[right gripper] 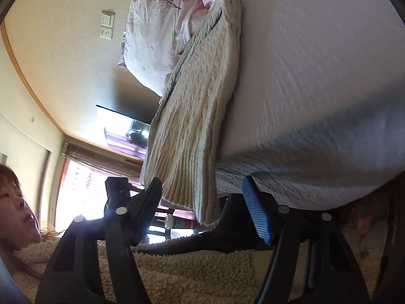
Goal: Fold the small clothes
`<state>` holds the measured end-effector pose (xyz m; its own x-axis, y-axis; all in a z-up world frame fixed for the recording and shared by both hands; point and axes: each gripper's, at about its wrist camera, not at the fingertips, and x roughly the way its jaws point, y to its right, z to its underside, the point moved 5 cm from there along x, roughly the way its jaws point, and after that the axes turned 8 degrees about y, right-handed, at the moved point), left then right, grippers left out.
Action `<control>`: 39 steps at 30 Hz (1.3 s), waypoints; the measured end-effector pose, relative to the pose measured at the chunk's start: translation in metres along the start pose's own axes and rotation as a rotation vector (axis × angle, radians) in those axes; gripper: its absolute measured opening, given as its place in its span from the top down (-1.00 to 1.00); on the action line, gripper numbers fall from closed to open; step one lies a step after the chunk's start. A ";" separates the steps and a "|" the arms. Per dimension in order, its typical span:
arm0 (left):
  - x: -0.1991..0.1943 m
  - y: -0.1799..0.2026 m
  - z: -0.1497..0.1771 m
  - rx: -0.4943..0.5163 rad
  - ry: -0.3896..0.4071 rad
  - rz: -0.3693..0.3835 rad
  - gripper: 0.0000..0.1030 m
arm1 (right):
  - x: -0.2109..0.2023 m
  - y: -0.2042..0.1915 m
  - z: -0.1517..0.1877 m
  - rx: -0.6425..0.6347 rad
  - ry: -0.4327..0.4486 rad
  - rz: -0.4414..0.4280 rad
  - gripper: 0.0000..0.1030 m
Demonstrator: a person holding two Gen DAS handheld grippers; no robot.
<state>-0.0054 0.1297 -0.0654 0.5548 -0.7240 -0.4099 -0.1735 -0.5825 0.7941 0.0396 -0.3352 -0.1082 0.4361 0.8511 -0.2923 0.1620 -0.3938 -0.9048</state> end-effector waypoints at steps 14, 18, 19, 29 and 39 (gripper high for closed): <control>-0.002 0.047 -0.045 0.022 0.095 0.045 0.89 | -0.005 -0.109 -0.058 -0.339 0.117 -0.123 0.85; 0.006 0.071 -0.116 0.132 0.188 -0.004 0.90 | 0.016 -0.150 -0.127 -0.455 0.196 -0.089 0.85; 0.011 0.074 -0.137 0.149 0.217 -0.016 0.90 | 0.026 -0.155 -0.155 -0.460 0.230 -0.077 0.85; 0.119 0.031 -0.316 0.093 0.356 -0.286 0.26 | 0.130 -0.057 -0.316 -0.073 0.337 0.360 0.07; 0.098 -0.025 -0.282 -0.055 0.219 -0.310 -0.23 | 0.092 -0.062 -0.306 -0.199 0.533 0.236 -0.83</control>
<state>0.2822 0.1778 0.0009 0.7360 -0.4168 -0.5334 0.0705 -0.7365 0.6728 0.3404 -0.3391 0.0159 0.8543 0.4629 -0.2363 0.1469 -0.6512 -0.7446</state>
